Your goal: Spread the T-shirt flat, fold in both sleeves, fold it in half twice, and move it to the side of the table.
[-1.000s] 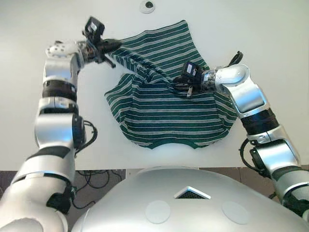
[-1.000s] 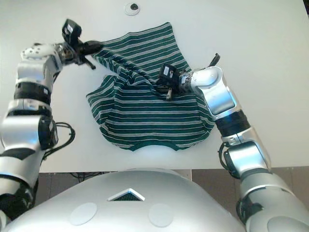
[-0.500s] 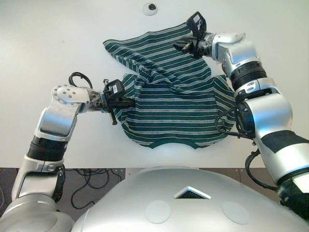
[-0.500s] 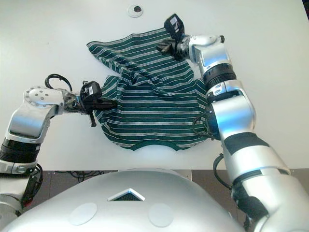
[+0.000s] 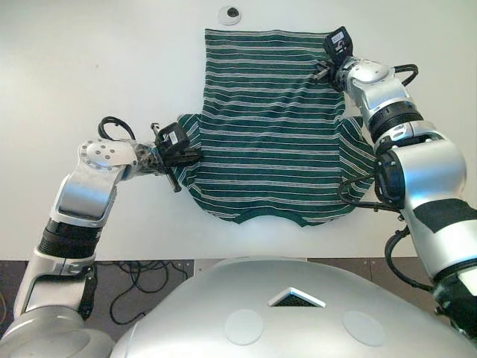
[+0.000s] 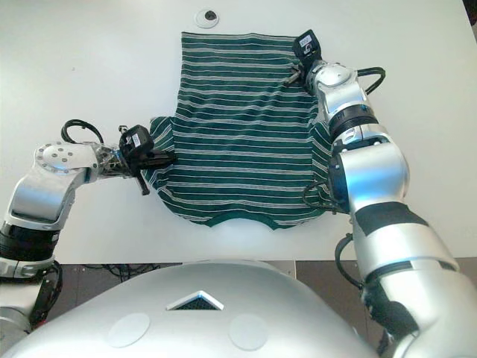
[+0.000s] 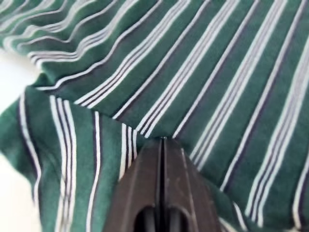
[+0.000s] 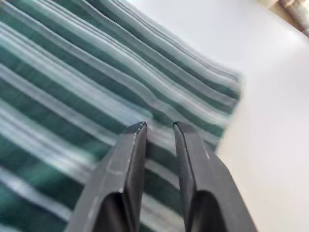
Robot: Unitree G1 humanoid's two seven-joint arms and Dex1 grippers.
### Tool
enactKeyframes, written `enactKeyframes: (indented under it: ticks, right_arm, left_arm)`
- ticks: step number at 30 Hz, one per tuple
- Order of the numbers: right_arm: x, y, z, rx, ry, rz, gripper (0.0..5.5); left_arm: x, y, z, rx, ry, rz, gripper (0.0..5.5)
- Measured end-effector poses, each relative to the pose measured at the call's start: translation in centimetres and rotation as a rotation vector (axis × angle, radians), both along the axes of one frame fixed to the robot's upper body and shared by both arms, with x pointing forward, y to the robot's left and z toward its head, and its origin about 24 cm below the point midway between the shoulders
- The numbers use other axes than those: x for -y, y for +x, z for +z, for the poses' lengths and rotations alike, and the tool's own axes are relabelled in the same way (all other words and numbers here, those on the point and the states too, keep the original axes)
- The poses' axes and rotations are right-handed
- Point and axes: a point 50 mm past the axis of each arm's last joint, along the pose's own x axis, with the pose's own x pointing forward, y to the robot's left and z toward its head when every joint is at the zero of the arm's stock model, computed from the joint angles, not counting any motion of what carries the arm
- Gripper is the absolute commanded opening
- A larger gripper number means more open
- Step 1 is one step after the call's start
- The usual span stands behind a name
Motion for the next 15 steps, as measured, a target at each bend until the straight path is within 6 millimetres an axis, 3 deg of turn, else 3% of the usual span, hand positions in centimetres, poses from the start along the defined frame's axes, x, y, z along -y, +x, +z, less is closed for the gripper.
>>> enactKeyframes:
  ticks: [4,6,8,12,15]
  right_arm:
    - [-0.7,1.3,4.1,0.262,0.228,0.073,1.01]
    - [-1.2,1.2,6.0,0.322,0.326,0.185,1.01]
    - [-1.4,0.2,6.4,0.303,0.347,0.300,1.01]
    - [0.6,-5.2,1.7,0.029,0.224,0.436,1.01]
    - [1.0,-10.4,-1.0,-0.158,0.172,0.527,1.01]
  left_arm:
    - [-0.7,1.2,0.0,0.065,-0.034,0.151,0.03]
    - [-1.1,1.5,0.7,0.078,-0.109,0.226,0.21]
    - [-1.8,1.7,1.8,0.095,-0.190,0.300,0.52]
    - [-3.9,1.0,3.2,0.095,-0.286,0.443,1.05]
    - [-5.9,-0.6,2.8,0.036,-0.312,0.562,1.52]
